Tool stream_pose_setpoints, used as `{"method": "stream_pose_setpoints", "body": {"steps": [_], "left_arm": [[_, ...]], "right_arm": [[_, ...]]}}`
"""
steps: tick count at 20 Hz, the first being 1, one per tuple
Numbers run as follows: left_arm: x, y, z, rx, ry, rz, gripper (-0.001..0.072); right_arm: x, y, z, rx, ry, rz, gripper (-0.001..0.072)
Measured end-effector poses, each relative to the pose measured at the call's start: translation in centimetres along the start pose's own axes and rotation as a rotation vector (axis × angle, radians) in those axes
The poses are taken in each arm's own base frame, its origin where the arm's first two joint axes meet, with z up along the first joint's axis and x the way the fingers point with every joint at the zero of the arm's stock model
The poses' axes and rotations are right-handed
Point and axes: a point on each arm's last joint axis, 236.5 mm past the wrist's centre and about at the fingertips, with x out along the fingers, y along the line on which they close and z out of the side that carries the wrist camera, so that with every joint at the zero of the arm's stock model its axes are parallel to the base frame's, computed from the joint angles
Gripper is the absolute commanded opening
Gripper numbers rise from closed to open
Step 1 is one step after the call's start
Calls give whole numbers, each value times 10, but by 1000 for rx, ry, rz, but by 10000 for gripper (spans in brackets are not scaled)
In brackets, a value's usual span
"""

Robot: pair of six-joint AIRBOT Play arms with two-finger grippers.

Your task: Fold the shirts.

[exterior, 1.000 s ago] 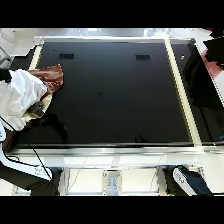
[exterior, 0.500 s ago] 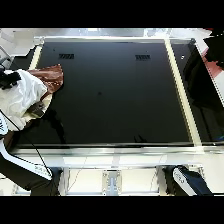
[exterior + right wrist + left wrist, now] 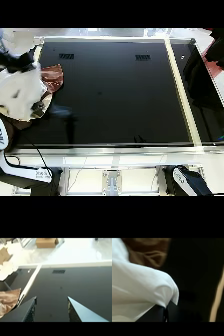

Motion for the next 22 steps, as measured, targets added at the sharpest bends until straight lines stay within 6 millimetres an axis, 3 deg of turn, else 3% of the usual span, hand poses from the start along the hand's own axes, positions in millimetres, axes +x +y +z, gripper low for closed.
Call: {"method": "stream_pose_setpoints", "body": {"steps": [3, 5, 8, 9, 10, 11, 13, 15, 17, 19, 22], "left_arm": [[-15, -135, -37, 190, 50, -243, 12], [-21, -219, -87, 333, 137, -378, 13], [-22, -313, -178, 543, 284, -508, 23], [-16, -333, -211, 618, 335, -519, 178], [-10, -348, -241, 684, 378, -517, 479], [-1, -358, -269, 761, 413, -494, 717], [22, -358, -300, 910, 416, -377, 704], [38, -343, -287, 1026, 325, -186, 703], [36, -318, -234, 1076, 154, 61, 702], [15, -287, -167, 998, -21, 269, 702], [-23, -214, -89, 745, -160, 498, 693]], "right_arm": [[-2, 1, 4, -12, -10, -6, 446], [-3, 0, 2, -21, 2, -14, 447], [-4, -8, -7, -43, 44, -49, 446], [-5, -12, -11, -51, 60, -65, 446], [-6, -17, -16, -60, 83, -84, 446], [-6, -20, -20, -70, 100, -98, 447], [-8, -31, -27, -98, 136, -141, 446], [-10, -42, -32, -130, 163, -182, 446], [-9, -52, -38, -150, 191, -212, 446], [-5, -62, -47, -153, 230, -227, 446], [12, -81, -78, -112, 328, -227, 447]]}}
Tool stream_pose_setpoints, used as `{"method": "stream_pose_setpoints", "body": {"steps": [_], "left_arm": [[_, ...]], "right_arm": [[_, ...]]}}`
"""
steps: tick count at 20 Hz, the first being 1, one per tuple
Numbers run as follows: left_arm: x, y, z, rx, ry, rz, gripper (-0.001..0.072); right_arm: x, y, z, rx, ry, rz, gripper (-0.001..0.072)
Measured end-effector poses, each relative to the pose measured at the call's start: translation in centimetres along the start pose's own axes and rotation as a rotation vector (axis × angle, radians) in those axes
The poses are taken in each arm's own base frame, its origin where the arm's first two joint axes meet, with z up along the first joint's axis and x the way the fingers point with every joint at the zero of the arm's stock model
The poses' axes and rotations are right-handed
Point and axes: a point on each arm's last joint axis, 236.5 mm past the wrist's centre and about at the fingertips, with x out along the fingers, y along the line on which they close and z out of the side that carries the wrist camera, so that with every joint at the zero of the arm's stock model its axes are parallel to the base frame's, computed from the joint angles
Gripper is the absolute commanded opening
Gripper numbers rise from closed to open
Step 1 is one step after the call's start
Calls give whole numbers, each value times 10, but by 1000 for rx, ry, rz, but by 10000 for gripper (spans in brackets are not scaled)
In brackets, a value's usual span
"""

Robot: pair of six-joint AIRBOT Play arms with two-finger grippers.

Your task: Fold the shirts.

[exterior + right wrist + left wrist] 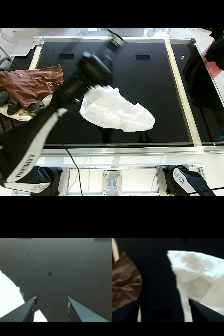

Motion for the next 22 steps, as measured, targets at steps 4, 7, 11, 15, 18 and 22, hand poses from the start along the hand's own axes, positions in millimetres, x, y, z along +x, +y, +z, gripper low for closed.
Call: {"method": "stream_pose_setpoints", "body": {"steps": [4, 7, 11, 15, 18, 22], "left_arm": [[32, 107, -47, -258, 163, 183, 692], [50, 140, -90, -419, 292, 185, 691], [45, 169, -152, -526, 429, 201, 691], [13, 168, -240, -592, 495, 201, 691], [10, 122, -287, -790, 391, 79, 683], [41, 52, -288, -1177, 156, -170, 308]], "right_arm": [[40, -1, -41, 78, 130, 70, 447], [58, 0, -70, 122, 208, 102, 446], [71, 1, -96, 157, 273, 122, 447], [78, 1, -119, 181, 330, 131, 447], [82, 1, -140, 197, 386, 137, 446], [80, -1, -166, 199, 449, 120, 447]]}}
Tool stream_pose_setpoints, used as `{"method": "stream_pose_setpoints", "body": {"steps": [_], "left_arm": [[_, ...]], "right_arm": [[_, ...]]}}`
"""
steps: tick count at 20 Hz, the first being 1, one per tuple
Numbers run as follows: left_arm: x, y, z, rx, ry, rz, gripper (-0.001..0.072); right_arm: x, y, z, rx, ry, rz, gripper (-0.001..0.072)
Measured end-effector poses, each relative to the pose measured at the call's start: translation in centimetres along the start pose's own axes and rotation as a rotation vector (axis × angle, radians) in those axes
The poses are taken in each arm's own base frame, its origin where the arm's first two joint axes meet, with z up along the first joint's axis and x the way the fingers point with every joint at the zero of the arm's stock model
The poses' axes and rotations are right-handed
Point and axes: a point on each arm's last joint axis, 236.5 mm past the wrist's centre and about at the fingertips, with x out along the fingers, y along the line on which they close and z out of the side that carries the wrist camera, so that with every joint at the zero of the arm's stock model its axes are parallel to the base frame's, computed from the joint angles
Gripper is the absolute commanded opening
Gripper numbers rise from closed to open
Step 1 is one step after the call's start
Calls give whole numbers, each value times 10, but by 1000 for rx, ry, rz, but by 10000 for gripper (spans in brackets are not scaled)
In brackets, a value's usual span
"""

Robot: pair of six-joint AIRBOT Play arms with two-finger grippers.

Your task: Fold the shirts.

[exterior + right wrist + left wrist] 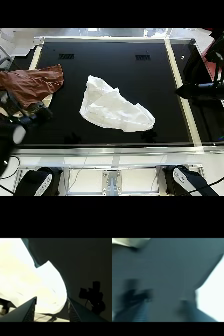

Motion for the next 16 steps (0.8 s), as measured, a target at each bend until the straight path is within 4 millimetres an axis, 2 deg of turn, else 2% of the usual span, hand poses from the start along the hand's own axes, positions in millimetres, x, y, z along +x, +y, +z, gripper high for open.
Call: {"method": "stream_pose_setpoints", "body": {"steps": [4, 6, 11, 16], "left_arm": [[39, -20, -36, -255, 74, -152, 312], [55, -32, -52, -306, 140, -192, 420], [88, -59, -82, -307, 298, -238, 418], [113, -68, -101, -272, 399, -222, 417]], "right_arm": [[-2, -7, -22, -9, 26, -46, 447], [-6, -7, -28, -15, 29, -59, 447], [-10, -7, -33, -23, 24, -75, 447], [-11, -6, -37, -22, 37, -72, 447]]}}
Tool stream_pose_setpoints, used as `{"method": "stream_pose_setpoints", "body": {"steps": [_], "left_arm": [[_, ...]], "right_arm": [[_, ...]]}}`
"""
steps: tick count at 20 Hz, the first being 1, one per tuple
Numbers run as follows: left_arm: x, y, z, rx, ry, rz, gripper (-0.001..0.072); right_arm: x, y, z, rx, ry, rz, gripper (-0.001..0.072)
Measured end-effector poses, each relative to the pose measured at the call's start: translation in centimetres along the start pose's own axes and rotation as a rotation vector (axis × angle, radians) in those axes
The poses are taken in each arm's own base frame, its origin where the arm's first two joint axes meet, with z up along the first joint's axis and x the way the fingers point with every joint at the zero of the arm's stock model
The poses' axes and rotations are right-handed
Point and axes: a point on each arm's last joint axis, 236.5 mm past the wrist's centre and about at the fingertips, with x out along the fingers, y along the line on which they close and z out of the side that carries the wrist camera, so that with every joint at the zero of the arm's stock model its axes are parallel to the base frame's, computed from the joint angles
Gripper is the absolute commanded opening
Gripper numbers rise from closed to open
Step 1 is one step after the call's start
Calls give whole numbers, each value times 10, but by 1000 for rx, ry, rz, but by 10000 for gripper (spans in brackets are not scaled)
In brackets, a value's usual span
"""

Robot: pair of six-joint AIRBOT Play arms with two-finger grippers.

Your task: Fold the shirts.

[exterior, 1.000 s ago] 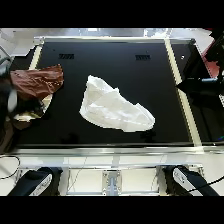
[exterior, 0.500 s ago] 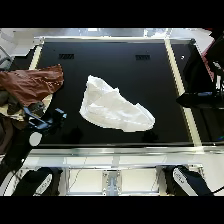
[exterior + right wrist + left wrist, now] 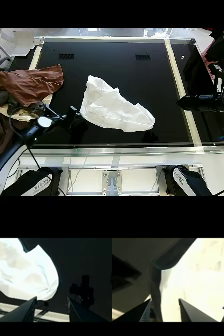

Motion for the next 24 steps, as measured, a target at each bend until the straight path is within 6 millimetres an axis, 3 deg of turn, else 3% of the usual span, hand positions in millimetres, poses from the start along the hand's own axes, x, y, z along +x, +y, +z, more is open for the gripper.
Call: {"method": "stream_pose_setpoints", "body": {"steps": [5, 10, 14, 18, 21, 23, 24], "left_arm": [[18, -7, 1, 50, 50, 14, 416], [34, -2, -3, 59, 101, 47, 407], [44, -2, -1, 59, 117, 57, 14], [44, -32, 16, 118, 78, 2, 14], [39, -59, 26, 165, 58, -46, 14], [37, -68, 28, 189, 59, -62, 14], [37, -71, 27, 197, 63, -67, 15]], "right_arm": [[0, 4, -1, 10, 2, 14, 446], [0, 6, -1, 23, 2, 25, 447], [0, 7, 0, 31, 1, 29, 446], [3, 9, 0, 43, -6, 41, 446], [31, 3, -13, 97, 7, 61, 444], [65, -4, -29, 169, 13, 76, 374], [85, -8, -40, 207, 26, 79, 376]]}}
